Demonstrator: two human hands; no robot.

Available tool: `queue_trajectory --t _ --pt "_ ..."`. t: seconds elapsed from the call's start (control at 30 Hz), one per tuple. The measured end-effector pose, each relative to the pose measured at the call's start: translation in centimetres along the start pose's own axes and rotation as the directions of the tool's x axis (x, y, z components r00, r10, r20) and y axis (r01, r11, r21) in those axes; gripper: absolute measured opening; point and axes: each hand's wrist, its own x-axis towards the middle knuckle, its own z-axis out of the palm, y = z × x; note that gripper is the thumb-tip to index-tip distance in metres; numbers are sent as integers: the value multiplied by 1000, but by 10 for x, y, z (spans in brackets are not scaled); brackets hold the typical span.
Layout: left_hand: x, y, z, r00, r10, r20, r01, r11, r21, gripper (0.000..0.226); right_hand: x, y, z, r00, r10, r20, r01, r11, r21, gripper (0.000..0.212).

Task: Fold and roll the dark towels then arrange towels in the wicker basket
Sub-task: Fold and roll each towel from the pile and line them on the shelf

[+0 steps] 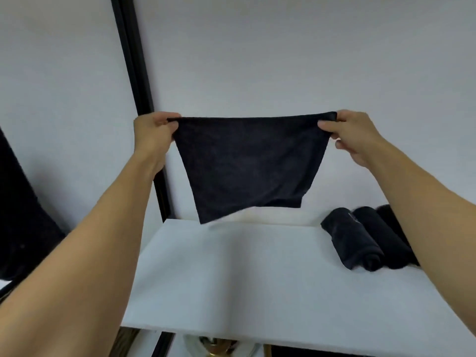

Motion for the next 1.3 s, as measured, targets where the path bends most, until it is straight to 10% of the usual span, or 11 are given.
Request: queue_trajectory --t 0.37,0.63,0.77,1.03,1.3 --pt "-60 56 -53 959 282 28 -275 900 340 24 -84 -55 -19 986 -127 -107 129 992 14 7" --pt "-65 52 -52 985 48 163 -137 788 601 23 -88 -44 -14 999 15 -37 -15 1000 -3 7" --pt "-58 59 -41 991 -98 92 52 911 410 33 -75 -49 -13 997 -42 -62 44 999 32 7" --pt "-67 64 -37 991 136 12 -136 982 128 20 -92 -59 -26 969 -177 -171 192 978 77 9" --pt "-132 -7 -42 990 -3 138 -28 975 220 33 -126 13 -52 923 217 319 -131 954 -270 13"
